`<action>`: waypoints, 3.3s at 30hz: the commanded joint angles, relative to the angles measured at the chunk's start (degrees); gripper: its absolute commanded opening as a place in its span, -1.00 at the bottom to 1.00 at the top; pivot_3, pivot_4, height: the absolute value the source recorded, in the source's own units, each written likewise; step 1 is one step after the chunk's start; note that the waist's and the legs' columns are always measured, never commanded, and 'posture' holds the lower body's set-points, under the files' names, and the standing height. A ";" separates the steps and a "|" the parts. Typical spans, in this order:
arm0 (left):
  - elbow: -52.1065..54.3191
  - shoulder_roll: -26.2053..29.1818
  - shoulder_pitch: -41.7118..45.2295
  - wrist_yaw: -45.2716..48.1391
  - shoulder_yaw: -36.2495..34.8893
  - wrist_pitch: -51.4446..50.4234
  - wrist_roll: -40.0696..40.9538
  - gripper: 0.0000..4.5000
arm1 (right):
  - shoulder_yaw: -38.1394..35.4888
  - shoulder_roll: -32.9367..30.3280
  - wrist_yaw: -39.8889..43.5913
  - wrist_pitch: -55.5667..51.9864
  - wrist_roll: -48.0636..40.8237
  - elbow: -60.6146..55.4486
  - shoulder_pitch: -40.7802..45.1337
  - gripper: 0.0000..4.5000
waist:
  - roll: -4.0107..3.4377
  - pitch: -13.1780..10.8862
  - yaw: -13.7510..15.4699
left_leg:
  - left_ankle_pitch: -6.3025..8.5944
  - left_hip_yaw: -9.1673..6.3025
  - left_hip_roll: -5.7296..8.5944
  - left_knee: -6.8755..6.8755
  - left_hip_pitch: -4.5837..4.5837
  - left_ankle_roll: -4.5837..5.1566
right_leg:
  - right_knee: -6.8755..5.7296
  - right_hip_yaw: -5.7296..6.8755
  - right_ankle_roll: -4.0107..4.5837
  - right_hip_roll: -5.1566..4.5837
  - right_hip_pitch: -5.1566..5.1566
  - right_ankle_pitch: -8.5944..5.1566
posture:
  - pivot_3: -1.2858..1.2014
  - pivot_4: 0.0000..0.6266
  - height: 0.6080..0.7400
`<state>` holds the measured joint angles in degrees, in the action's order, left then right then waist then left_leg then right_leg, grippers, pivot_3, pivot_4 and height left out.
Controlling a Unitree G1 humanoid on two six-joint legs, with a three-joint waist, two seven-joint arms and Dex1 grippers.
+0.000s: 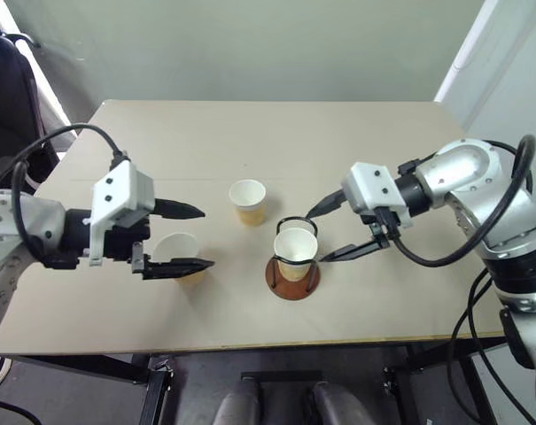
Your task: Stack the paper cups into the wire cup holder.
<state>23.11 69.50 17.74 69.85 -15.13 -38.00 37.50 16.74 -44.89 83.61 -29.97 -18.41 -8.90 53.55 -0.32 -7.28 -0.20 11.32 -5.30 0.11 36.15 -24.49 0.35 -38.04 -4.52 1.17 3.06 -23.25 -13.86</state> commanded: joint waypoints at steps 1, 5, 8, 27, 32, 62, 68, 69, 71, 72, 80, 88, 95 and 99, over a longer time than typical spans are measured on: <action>-1.90 3.96 -3.77 3.36 -0.35 3.45 -4.93 1.00 | -15.37 -4.70 0.30 -4.76 -9.04 6.26 -0.34 0.98 | 0.00 0.00 0.25 | 0.00 0.00 0.01 0.00 -0.02 0.00 | 0.02 -0.01 0.00 -0.01 0.00 0.00 | 0.03 -0.52 1.00; -4.02 6.30 -8.97 5.14 -0.97 7.15 -9.72 1.00 | -30.94 -12.25 5.64 -14.37 -22.32 9.54 -6.80 0.98 | 0.17 0.05 1.00 | 0.05 -0.01 0.03 -0.02 -0.25 -0.03 | 0.15 -0.03 0.04 -0.01 -0.12 -0.05 | 0.03 -0.52 1.00; -5.54 6.88 -10.30 5.50 0.04 9.50 -12.67 1.00 | -36.14 -14.89 3.68 -16.38 -24.85 8.41 -12.04 0.98 | 0.24 0.08 0.89 | 0.22 -0.02 0.00 -0.01 -0.19 -0.25 | 0.09 -0.02 0.11 0.01 -0.11 -0.22 | 0.03 -0.52 1.00; -9.74 3.82 -2.57 4.07 15.26 15.01 -25.36 -0.59 | -41.76 -17.35 -6.15 -15.99 -29.86 -0.70 -22.57 1.00 | 0.09 -0.01 0.22 | 0.33 -0.08 -0.15 0.05 -0.01 -0.24 | 0.00 -0.07 0.05 0.24 0.04 -0.18 | 0.03 -0.52 1.00; -8.66 2.82 -0.62 7.19 13.87 11.92 -20.41 -0.98 | -42.57 -18.13 -7.04 -15.66 -30.09 -1.03 -23.97 1.00 | 0.09 -0.01 0.23 | 0.35 -0.08 -0.15 0.04 -0.05 -0.24 | 0.01 -0.07 0.03 0.24 0.01 -0.17 | 0.03 -0.52 1.00; -24.42 -18.53 46.39 22.65 36.92 21.91 -12.95 -0.98 | -47.16 -19.81 -11.95 -14.37 -31.78 -4.86 -28.26 1.00 | 0.06 0.00 0.67 | 0.48 -0.10 -0.01 1.01 -0.41 0.25 | 0.11 -0.11 -0.79 0.17 0.24 -0.02 | 0.03 -0.52 1.00; -27.37 -20.55 47.20 22.65 40.93 26.93 -15.06 -0.98 | -45.90 -19.32 -13.49 -13.85 -31.63 -5.21 -28.05 1.00 | 0.06 0.00 0.68 | 0.49 -0.09 0.03 1.07 -0.45 0.32 | 0.12 -0.11 -0.89 0.13 0.26 0.00 | 0.03 -0.52 1.00; -27.58 -20.99 47.47 22.65 41.12 27.18 -14.64 -0.98 | -45.73 -19.24 -13.76 -13.74 -31.55 -5.26 -28.09 1.00 | 0.06 0.00 0.69 | 0.48 -0.10 0.03 1.07 -0.45 0.33 | 0.12 -0.11 -0.90 0.12 0.25 0.00 | 0.03 -0.52 1.00; -27.00 -21.36 47.74 22.65 41.18 26.80 -13.73 -0.98 | -45.96 -18.93 -14.35 -13.74 -31.82 -5.37 -28.29 1.00 | 0.06 0.00 0.71 | 0.48 -0.10 0.04 1.09 -0.47 0.35 | 0.12 -0.11 -0.92 0.12 0.25 0.01 | 0.03 -0.52 1.00; -26.73 -21.38 47.68 22.65 41.32 26.91 -13.59 -0.98 | -46.21 -18.73 -14.66 -13.86 -32.15 -5.43 -28.33 1.00 | 0.06 0.00 0.72 | 0.48 -0.10 0.04 1.10 -0.49 0.35 | 0.12 -0.11 -0.94 0.12 0.25 0.02 | 0.03 -0.52 1.00; -24.44 -21.19 46.76 22.65 41.61 27.55 -14.94 -0.98 | -48.42 -19.21 -15.17 -14.54 -33.55 -6.99 -30.52 1.00 | 0.06 0.00 0.85 | 0.54 -0.08 0.07 1.16 -0.52 0.45 | 0.14 -0.12 -1.02 0.10 0.26 -0.02 | 0.03 -0.52 1.00; -23.52 -21.02 46.00 22.65 42.79 28.26 -17.43 -0.91 | -49.24 -19.55 -15.48 -14.34 -34.30 -7.61 -31.67 1.00 | 0.06 0.00 0.85 | 0.55 -0.08 0.09 1.25 -0.51 0.47 | 0.13 -0.12 -1.07 0.08 0.31 -0.02 | 0.03 -0.52 1.00; -26.43 -22.54 46.27 22.65 43.61 31.21 -20.51 0.08 | -47.88 -19.44 -16.00 -13.77 -33.90 -7.11 -30.94 1.00 | 0.06 0.00 0.85 | 0.58 -0.08 0.09 1.35 -0.53 0.51 | 0.13 -0.13 -1.10 0.08 0.32 0.00 | 0.03 -0.52 1.00; -28.77 -26.02 46.85 21.37 41.01 32.58 -22.05 0.71 | -47.37 -19.37 -16.04 -13.32 -33.40 -6.76 -30.95 1.00 | 0.06 0.00 0.97 | 0.61 -0.09 0.09 1.47 -0.57 0.58 | 0.13 -0.13 -1.15 0.08 0.35 0.03 | 0.03 -0.52 1.00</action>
<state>-5.33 44.27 63.47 90.39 28.25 -6.90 15.91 -30.05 -63.52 67.82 -44.14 -51.52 -15.11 21.74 -0.26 -7.28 0.78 11.95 -5.39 0.20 37.66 -25.08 0.95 -37.90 -4.65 0.00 3.13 -22.89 -13.81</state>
